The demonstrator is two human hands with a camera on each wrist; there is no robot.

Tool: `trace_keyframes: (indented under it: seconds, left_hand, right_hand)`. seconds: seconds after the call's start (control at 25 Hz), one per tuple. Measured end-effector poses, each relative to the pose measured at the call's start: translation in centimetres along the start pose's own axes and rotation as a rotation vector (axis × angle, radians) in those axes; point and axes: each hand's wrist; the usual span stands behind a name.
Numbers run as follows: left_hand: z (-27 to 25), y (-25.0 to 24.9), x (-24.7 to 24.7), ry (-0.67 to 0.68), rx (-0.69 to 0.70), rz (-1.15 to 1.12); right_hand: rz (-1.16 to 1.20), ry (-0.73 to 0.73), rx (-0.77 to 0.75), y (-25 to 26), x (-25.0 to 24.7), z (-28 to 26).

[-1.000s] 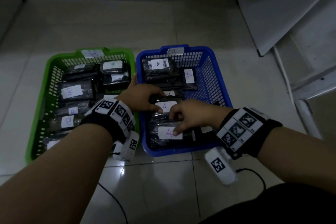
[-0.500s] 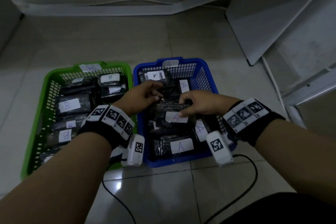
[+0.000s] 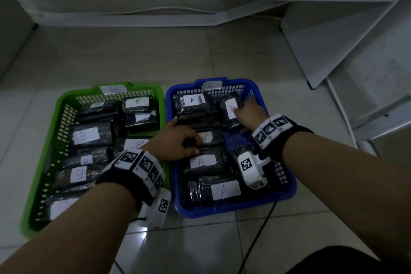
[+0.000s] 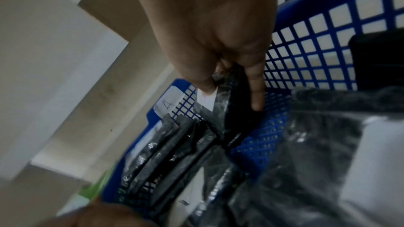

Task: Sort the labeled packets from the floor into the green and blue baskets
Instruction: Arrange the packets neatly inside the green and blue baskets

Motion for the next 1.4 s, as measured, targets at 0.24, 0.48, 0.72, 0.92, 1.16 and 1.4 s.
trace_keyframes:
  seconds: [0.24, 0.48, 0.72, 0.92, 1.16, 1.4]
  left_hand:
    - [-0.4, -0.6, 0.3, 0.175, 0.065, 0.308]
    - [0.0, -1.2, -0.1, 0.282, 0.034, 0.369]
    - [0.2, -1.2, -0.2, 0.308, 0.023, 0.353]
    - [0.1, -1.1, -0.3, 0.302, 0.048, 0.356]
    - [-0.2, -0.4, -0.6, 0.144, 0.048, 0.227]
    - [-0.8, 1.4, -1.4, -0.06, -0.098, 0.235]
  right_hand:
    - [-0.067, 0.095, -0.042, -0.2, 0.0, 0.1]
    - [-0.548, 0.429, -0.194, -0.1, -1.6, -5.6]
    - [-0.516, 0.496, -0.092, -1.1, -2.6, -7.0]
    - [-0.3, 0.47, -0.091, -0.4, -3.8, -5.8]
    - [-0.567, 0.605, -0.184, -1.3, -1.8, -6.4]
    - [-0.256, 0.445, -0.223, -0.1, 0.9, -5.2]
Point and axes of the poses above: each hand's wrist, its own z-axis towards the middle knuckle, its own x-axis out of the palm, y = z × x, and after that the axes turned 12 degrees about z, right-handed
